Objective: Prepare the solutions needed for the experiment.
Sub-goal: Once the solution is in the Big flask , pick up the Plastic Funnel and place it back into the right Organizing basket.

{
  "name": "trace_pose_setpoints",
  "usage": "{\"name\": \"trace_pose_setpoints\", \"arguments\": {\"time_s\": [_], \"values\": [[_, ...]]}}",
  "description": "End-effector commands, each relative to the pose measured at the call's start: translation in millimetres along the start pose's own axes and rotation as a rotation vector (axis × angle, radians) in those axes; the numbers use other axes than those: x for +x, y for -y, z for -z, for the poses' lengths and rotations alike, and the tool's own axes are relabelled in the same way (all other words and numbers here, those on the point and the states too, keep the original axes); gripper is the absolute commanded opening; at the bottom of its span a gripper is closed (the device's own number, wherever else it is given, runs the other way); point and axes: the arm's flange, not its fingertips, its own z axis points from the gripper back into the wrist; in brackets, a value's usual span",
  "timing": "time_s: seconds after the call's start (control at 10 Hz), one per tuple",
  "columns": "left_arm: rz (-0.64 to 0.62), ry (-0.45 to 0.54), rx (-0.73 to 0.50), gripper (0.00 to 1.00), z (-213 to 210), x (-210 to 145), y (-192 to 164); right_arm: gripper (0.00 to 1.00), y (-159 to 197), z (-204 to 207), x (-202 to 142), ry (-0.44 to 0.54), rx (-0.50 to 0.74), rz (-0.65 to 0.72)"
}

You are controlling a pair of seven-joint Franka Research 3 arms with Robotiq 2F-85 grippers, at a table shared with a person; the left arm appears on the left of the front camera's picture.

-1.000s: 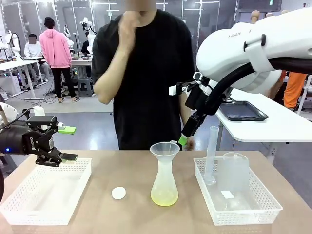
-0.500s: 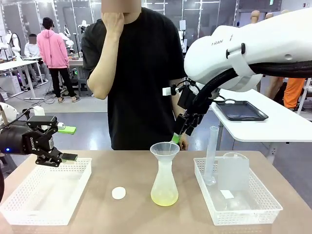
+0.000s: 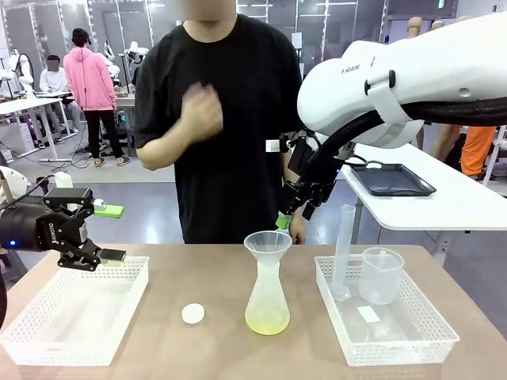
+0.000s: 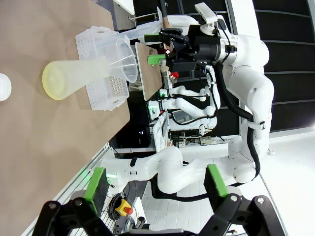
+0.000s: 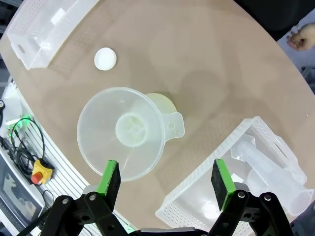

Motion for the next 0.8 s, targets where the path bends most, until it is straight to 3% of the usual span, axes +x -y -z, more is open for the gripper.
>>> {"name": "trace_pose_setpoints", "arguments": {"time_s": [0.0, 0.4, 0.7], "values": [[-0.002, -0.005, -0.014, 1.00, 0.3, 0.5, 1.9, 0.93, 0.6, 1.4, -1.1, -0.003, -0.003, -0.035], [-0.002, -0.005, -0.014, 1.00, 0.3, 0.5, 1.9, 0.93, -11.7, 9.4, 0.1, -0.076, -0.063, 0.210], [-0.002, -0.005, -0.014, 1.00, 0.3, 0.5, 1.9, 0.93, -11.9, 22.1, -7.2, -0.094, -0.024, 0.289]]}}
